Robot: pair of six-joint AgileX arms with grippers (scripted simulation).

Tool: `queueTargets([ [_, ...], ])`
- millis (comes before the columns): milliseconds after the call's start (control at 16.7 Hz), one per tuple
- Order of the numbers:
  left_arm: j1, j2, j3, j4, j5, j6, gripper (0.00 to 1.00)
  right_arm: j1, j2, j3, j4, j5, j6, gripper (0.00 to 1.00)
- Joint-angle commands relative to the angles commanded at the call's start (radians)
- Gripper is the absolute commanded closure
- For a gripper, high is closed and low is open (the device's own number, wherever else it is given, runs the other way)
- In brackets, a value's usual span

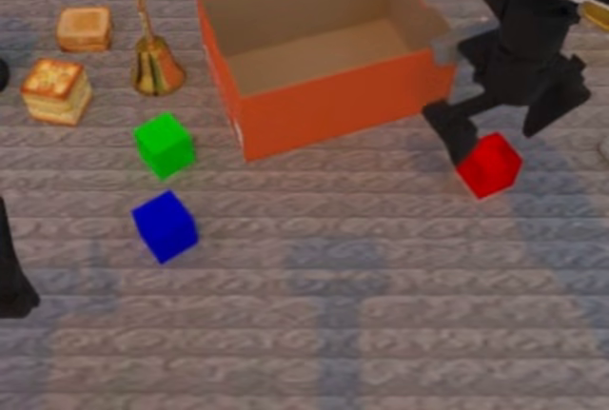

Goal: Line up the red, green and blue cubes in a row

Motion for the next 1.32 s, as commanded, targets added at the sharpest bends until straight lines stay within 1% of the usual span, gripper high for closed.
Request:
queueTargets([
  [240,0.000,0.000,0.000,0.000,0.000,0.000,0.00,0.002,0.040,-0.115,0.162,0.000,0.003,0.00],
  [360,0.000,0.000,0.000,0.000,0.000,0.000,0.00,0.003,0.050,-0.141,0.191,0.001,0.003,0.00],
  [540,0.000,0.000,0.000,0.000,0.000,0.000,0.00,0.003,0.050,-0.141,0.192,0.001,0.003,0.00],
  [1320,0.000,0.000,0.000,0.000,0.000,0.000,0.00,0.003,0.050,-0.141,0.192,0.001,0.003,0.98],
])
